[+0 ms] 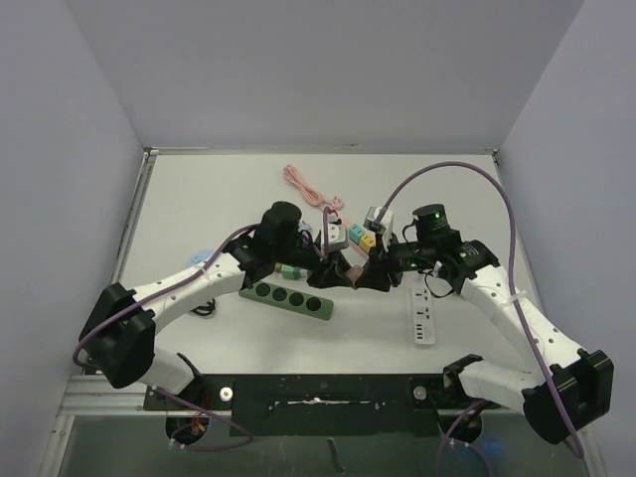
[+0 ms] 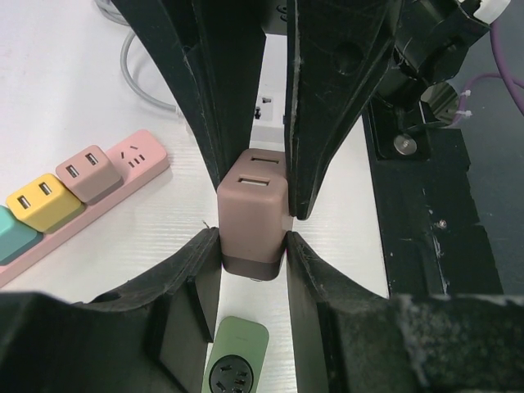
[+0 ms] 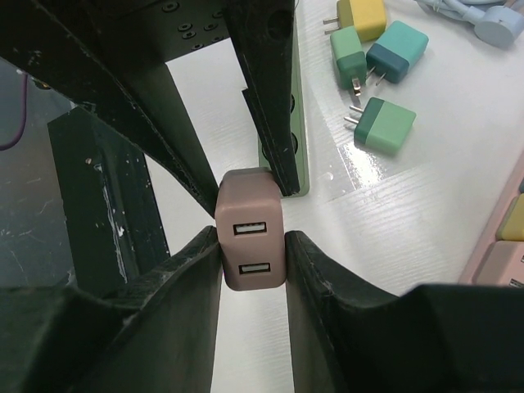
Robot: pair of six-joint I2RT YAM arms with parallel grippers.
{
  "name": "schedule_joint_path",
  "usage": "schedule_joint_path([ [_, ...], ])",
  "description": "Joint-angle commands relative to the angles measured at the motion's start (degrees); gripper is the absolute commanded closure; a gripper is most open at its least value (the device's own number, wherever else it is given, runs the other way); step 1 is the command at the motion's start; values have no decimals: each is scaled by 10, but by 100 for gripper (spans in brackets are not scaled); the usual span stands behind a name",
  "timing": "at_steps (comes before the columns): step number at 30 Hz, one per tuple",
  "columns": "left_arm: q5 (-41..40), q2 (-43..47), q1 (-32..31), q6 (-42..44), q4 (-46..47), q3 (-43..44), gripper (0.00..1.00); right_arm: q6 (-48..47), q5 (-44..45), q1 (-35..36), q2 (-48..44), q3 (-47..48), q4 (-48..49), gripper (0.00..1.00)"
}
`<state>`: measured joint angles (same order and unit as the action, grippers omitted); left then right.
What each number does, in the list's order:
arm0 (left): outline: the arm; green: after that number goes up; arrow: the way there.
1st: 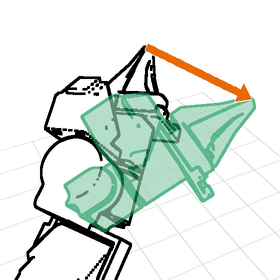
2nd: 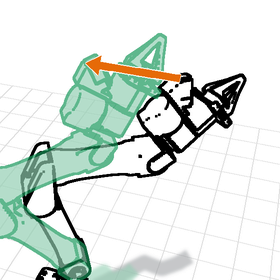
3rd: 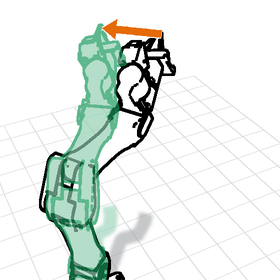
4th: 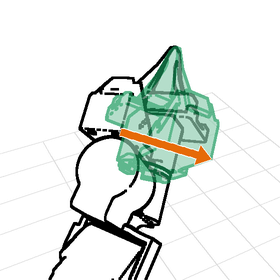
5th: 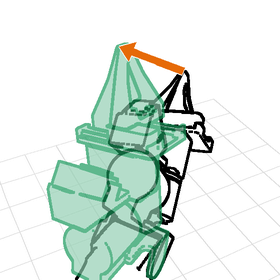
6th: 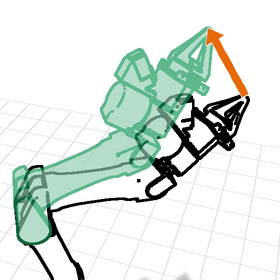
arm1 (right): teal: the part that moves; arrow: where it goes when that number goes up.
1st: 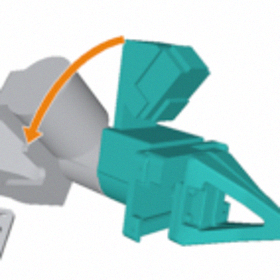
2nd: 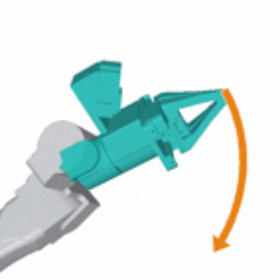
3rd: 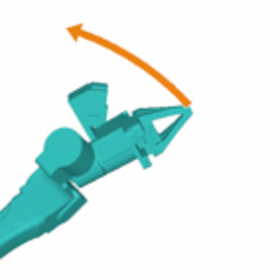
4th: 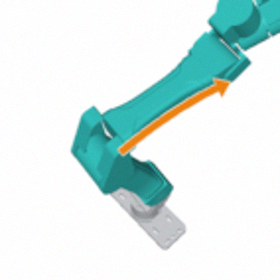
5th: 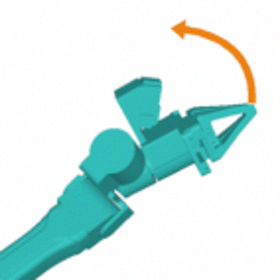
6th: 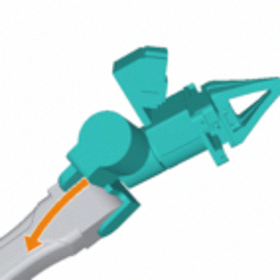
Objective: Insert the plug
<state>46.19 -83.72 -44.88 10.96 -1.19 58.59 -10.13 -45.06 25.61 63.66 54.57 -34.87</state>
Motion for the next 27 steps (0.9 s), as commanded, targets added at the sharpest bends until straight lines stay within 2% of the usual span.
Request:
schedule_joint_path([
  [1,46,13,-5,1,28,27,100,-13,-7,5,10,31,24,87],
  [2,41,13,-4,-2,27,27,100,-12,0,4,10,32,28,94],
  [3,32,13,-4,-7,26,27,95,-9,10,4,9,32,33,99],
  [7,-12,21,-2,-35,34,18,56,-1,69,2,-1,27,54,100],
  [9,-55,34,-2,-58,55,4,44,-9,93,-7,-3,25,52,100],
  [11,-110,51,-2,-89,76,-20,38,-12,111,-31,-4,17,50,100],
  [18,-317,128,1,-208,98,-69,36,-7,143,-120,-19,-4,62,100],
  [21,-364,171,2,-254,87,-92,36,-15,174,-144,-10,-5,41,100],
  [27,-405,270,5,-302,99,-161,35,-32,239,-158,38,2,-14,100],
])
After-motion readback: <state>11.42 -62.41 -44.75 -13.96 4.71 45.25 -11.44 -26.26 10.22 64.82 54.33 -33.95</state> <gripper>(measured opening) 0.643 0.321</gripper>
